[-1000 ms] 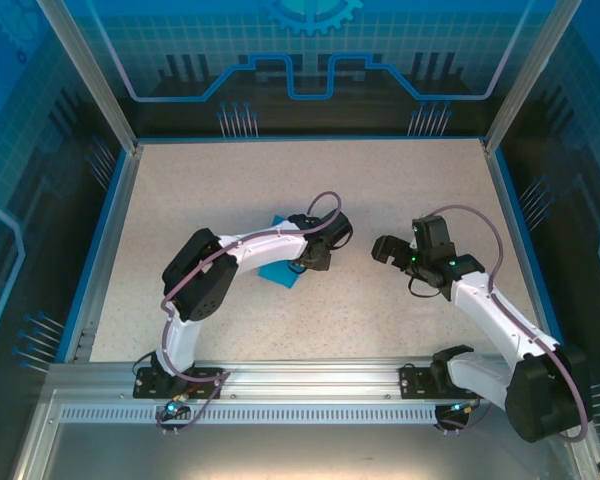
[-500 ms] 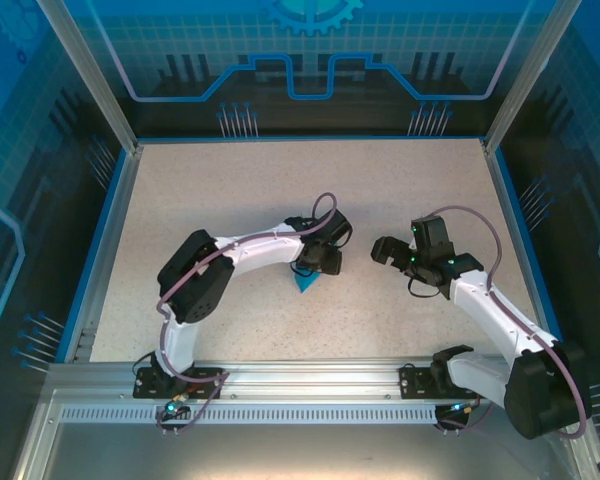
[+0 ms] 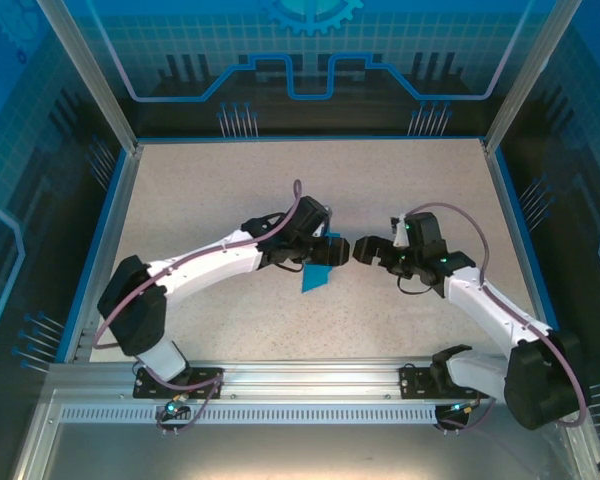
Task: Fold a paper plane with a square sheet of paper (pick it up from the middle)
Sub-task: Turn over the paper at the center of the table.
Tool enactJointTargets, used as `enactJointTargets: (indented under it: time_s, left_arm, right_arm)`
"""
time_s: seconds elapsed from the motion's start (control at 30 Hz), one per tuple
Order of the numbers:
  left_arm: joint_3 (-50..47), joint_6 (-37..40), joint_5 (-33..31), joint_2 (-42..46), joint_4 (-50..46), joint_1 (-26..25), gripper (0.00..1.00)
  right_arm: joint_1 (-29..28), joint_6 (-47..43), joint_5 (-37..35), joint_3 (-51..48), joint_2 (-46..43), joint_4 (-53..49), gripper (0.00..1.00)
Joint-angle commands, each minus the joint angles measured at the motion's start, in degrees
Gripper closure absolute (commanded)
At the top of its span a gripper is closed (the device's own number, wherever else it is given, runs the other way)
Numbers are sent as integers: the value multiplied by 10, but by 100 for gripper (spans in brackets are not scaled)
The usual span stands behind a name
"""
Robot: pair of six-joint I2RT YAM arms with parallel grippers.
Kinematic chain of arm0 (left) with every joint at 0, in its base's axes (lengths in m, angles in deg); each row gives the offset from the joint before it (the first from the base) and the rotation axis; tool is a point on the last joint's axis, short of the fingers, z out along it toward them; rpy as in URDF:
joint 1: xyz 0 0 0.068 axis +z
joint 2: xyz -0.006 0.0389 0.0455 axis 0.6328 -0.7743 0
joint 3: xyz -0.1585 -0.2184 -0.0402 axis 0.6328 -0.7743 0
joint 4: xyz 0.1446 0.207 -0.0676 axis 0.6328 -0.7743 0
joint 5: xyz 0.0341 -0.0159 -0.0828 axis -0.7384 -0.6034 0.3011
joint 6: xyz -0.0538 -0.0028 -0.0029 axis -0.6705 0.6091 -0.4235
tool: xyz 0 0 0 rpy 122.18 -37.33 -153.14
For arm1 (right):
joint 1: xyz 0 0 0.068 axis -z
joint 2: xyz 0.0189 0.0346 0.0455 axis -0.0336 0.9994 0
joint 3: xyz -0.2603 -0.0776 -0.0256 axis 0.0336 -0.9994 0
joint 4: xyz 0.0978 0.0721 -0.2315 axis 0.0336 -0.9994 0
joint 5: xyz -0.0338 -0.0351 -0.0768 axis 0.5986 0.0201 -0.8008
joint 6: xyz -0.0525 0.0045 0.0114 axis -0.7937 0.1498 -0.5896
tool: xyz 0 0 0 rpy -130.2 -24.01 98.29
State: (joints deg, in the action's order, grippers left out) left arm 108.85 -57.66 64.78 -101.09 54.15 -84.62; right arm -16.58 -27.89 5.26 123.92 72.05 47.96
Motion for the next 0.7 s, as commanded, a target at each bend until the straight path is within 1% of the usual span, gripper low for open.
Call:
enactJointTargets:
  time_s: [0.0,0.17,0.33,0.43,0.5,0.6,0.67]
  left_arm:
    - [-48,-33,17,42,41,34,14]
    - [-126,-79,55,64,99,88,8]
    - [-165,-101,99,53,151,115,6]
    - [-172,-112,142,31,198,120,12]
    - [-164,-114,161,8,217,121,19]
    - [-142,-108,169,-29,231,122,30]
    - [-121,-99,163,-53,228,122,35]
  right_arm:
    - [-33,-1,44,8,29,31,1]
    - [-61,30,54,18,85,48,2]
    - [-96,59,59,33,141,56,11]
    - [-104,83,52,31,166,67,17]
    - [-104,92,42,28,174,70,19]
    - [-104,95,28,27,174,66,20]
    - [-104,94,23,28,174,61,20]
